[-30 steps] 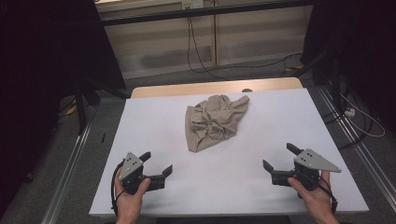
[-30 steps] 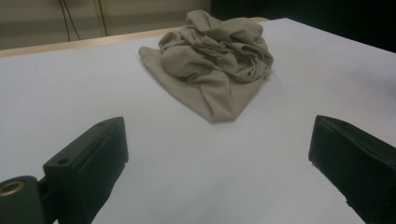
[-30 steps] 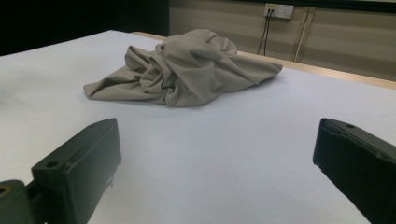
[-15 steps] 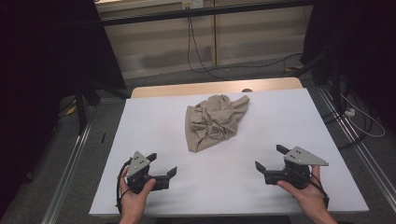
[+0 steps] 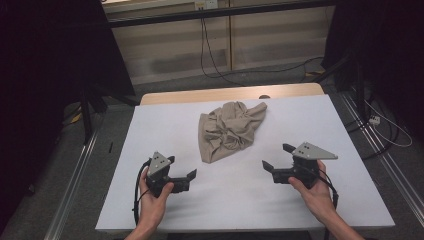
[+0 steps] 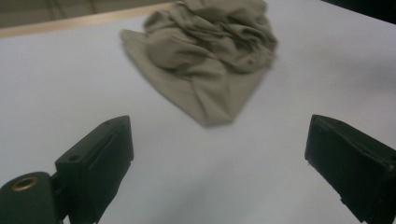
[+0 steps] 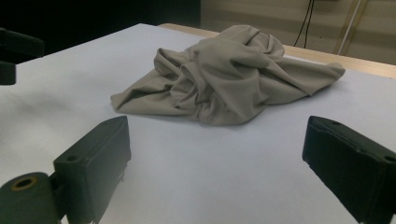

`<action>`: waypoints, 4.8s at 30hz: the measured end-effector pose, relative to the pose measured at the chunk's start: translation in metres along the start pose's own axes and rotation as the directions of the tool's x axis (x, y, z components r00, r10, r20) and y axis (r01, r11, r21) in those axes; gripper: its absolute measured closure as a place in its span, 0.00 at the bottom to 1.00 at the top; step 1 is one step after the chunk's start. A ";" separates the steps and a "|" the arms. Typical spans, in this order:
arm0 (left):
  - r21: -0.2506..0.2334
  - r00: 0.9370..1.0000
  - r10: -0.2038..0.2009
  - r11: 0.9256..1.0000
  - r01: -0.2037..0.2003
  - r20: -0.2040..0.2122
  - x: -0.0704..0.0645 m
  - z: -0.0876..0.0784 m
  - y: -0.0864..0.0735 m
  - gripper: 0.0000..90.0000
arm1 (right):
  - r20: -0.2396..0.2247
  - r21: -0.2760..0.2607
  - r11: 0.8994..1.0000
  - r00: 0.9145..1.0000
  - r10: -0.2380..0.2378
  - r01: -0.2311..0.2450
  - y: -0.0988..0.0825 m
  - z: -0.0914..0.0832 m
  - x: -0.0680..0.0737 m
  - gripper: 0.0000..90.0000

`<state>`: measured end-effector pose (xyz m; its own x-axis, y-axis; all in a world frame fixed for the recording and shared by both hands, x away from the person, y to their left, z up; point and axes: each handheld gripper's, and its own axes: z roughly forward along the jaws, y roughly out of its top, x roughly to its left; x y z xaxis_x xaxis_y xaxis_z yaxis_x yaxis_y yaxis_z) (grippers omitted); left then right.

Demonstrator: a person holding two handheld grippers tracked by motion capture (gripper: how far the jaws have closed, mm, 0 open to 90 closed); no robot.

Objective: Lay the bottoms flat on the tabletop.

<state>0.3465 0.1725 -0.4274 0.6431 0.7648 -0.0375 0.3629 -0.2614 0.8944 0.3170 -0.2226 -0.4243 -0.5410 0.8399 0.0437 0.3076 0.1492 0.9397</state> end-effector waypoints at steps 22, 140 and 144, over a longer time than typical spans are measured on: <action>0.034 0.999 -0.012 0.999 0.010 0.046 0.025 0.091 0.055 0.16 | -0.002 0.204 0.978 0.999 -0.034 0.034 0.055 0.111 -0.024 0.16; 0.301 0.978 0.076 0.944 -0.133 0.194 -0.012 0.089 0.010 0.80 | -0.293 0.388 0.902 0.954 -0.072 0.187 -0.018 0.035 0.034 0.86; 0.335 0.974 0.073 0.931 -0.144 0.216 -0.019 0.075 0.007 0.99 | -0.288 0.389 0.901 0.954 -0.078 0.191 -0.017 0.035 0.037 0.83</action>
<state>0.3870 0.1121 -0.4539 0.7983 0.5985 -0.0670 0.4708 -0.5508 0.6891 0.3187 -0.1757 -0.4509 -0.7657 0.6398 0.0660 0.4786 0.4981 0.7231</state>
